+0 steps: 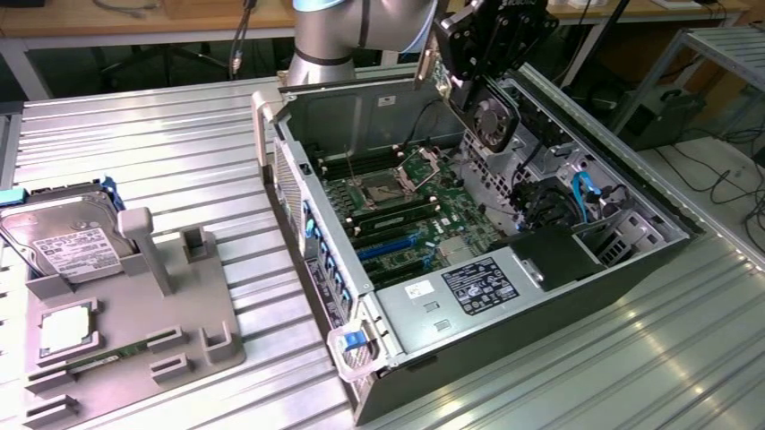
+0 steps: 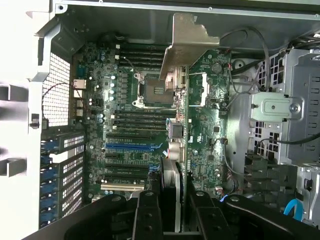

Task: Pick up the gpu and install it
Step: 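Insert the gpu into the slot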

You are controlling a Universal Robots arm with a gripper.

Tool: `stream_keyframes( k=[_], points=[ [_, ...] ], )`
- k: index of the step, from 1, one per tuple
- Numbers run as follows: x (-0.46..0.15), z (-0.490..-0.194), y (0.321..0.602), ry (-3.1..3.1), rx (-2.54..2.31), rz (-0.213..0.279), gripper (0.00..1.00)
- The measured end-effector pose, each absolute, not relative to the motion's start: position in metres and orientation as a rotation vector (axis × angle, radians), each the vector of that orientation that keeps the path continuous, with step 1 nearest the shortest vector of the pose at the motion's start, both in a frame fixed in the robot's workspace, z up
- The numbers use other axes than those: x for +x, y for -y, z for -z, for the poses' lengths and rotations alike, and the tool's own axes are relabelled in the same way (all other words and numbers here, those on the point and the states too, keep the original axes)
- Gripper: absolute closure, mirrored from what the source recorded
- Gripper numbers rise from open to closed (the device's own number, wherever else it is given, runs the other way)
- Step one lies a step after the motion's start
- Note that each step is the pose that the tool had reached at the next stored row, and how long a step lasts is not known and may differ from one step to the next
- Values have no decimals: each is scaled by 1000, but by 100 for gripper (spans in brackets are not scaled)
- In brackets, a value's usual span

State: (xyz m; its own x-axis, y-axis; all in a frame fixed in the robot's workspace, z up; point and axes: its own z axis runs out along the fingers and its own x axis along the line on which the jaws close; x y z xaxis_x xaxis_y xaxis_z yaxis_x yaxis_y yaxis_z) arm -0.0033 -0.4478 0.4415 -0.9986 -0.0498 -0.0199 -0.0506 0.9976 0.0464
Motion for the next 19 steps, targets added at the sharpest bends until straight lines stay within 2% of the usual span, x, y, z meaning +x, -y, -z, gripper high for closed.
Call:
stream_keyframes(
  k=[19],
  points=[
    [-3, -442, 449, -3098, -428, -76, 73]
  ],
)
